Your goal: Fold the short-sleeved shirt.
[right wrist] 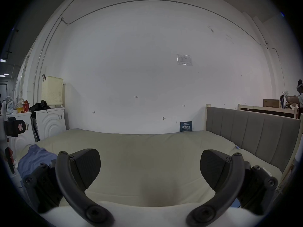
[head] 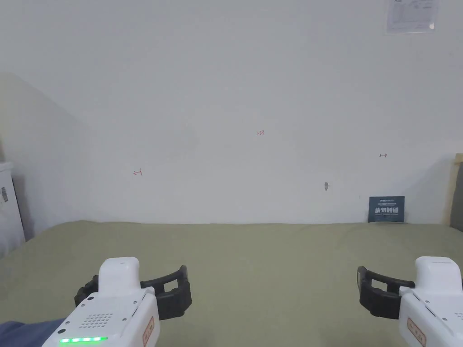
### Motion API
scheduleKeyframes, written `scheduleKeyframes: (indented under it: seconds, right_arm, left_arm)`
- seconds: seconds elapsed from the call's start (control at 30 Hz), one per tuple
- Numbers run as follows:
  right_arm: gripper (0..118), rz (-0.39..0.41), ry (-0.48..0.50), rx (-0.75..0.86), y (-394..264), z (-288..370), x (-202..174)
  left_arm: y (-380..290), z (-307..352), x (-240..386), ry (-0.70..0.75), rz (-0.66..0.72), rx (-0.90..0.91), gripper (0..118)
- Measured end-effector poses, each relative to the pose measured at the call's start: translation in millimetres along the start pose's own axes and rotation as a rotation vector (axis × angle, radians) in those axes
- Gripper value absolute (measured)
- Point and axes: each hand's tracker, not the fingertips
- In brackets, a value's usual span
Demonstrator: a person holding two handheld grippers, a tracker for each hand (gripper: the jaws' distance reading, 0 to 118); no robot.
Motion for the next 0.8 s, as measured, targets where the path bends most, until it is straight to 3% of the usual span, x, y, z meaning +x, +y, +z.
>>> scheduleKeyframes:
  seconds: [0.33, 0.8]
  right_arm:
    - [118, 0.002, 0.01, 0.01, 5.2, -1.2, -2.1]
    - [118, -0.015, -0.011, 0.031, 4.2, 3.1, -2.4]
  left_arm:
    - [-1.0, -3.8, -1.4, 0.051, -0.012, -0.023, 118]
    - [1.7, -0.2, -3.6, 0.009, 0.012, 0.006, 118]
